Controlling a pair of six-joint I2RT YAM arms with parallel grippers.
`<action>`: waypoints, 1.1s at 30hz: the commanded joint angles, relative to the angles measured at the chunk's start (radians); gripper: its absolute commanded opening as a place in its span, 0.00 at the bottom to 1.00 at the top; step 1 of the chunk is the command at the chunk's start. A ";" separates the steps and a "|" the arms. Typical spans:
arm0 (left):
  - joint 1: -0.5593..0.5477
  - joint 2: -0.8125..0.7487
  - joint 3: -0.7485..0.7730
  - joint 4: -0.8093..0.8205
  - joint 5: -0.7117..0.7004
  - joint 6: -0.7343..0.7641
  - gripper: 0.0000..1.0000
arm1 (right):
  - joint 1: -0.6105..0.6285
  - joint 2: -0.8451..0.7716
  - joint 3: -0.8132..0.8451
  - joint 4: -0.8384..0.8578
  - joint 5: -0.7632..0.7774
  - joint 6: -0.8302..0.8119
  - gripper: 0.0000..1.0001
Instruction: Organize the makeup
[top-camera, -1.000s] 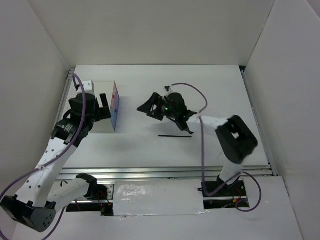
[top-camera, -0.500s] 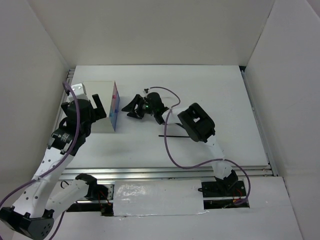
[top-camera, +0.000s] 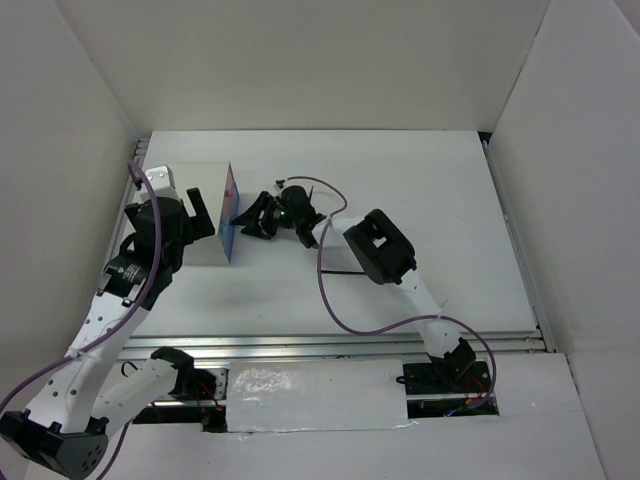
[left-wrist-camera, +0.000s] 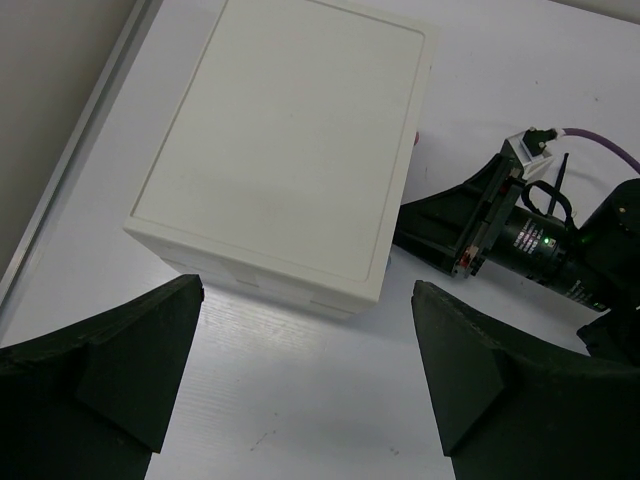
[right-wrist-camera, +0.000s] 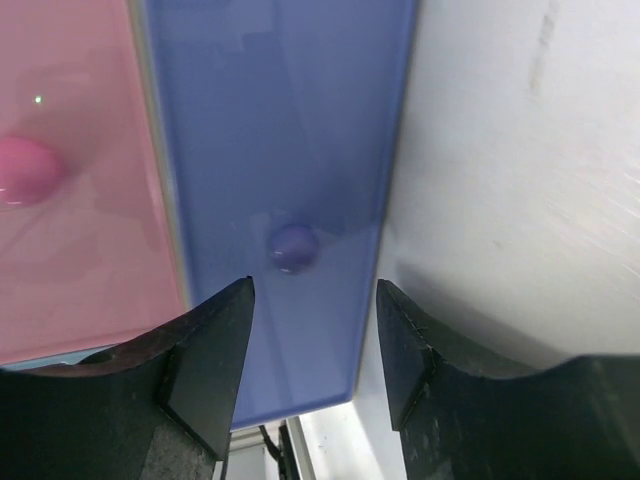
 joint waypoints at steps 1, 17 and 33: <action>0.004 0.015 0.015 0.035 0.019 0.004 0.99 | 0.010 0.020 0.045 0.006 -0.009 0.015 0.59; 0.004 0.041 0.018 0.046 0.097 0.032 0.99 | 0.009 0.103 0.137 0.085 -0.050 0.058 0.47; 0.004 0.064 0.022 0.044 0.137 0.046 0.99 | 0.010 0.135 0.198 0.134 -0.067 0.089 0.07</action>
